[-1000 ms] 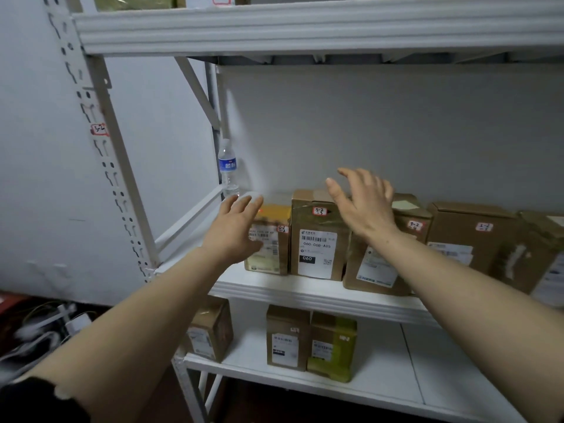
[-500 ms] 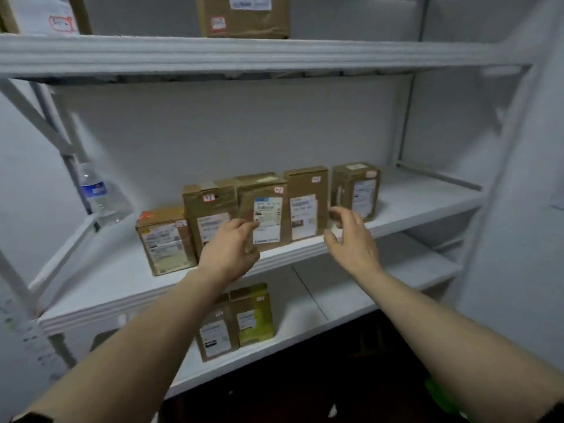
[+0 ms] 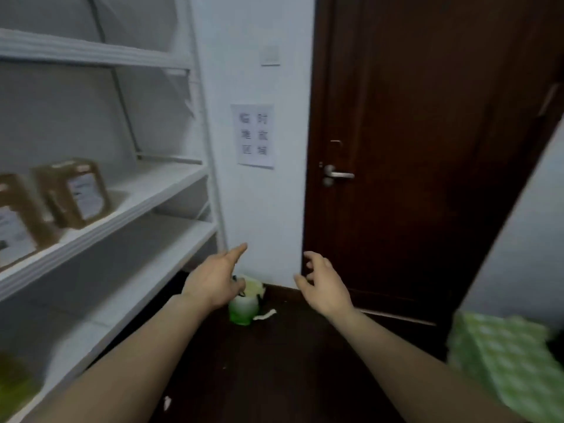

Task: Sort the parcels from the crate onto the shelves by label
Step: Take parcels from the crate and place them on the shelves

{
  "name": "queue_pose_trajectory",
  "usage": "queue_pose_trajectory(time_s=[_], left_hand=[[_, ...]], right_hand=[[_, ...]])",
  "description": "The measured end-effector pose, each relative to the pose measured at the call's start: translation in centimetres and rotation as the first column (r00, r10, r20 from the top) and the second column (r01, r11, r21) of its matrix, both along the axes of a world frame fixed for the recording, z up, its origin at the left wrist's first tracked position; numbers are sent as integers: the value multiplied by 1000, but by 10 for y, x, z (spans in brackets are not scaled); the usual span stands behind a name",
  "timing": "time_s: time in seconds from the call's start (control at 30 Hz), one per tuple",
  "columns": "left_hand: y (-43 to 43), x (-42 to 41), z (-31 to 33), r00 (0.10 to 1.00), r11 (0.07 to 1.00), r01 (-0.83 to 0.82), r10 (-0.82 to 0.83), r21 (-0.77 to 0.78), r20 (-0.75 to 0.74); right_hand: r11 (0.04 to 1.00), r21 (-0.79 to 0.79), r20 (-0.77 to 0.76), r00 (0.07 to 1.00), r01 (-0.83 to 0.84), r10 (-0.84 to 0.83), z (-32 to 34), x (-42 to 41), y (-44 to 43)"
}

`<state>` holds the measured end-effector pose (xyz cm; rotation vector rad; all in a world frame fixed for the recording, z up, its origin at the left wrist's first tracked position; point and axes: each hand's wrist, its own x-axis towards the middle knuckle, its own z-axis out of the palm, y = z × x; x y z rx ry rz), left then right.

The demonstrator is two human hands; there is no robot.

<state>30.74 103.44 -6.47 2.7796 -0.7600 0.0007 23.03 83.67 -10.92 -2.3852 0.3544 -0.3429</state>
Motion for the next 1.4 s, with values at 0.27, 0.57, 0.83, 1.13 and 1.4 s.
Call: queue_pose_trajectory(time_s=[0.27, 0.57, 0.83, 1.13, 1.4], left_hand=[[-273, -118, -3, 941, 940, 316, -328, -129, -80], [-525, -293, -40, 730, 754, 641, -657, -145, -189], [-670, -362, -65, 607, 638, 766, -759, -81, -234], [-852, -377, -87, 454, 514, 837, -844, -187, -285], [-970, -351, -91, 364, 402, 892, -910, -208, -201]], right_hand=[[942, -2, -29, 941, 337, -336, 0, -186, -211], [718, -20, -160, 706, 696, -690, -18, -415, -421], [535, 67, -289, 529, 842, -798, -64, -496, -513], [333, -10, -188, 326, 943, -927, -59, -505, -651], [266, -289, -38, 266, 920, -963, -38, -471, -791]])
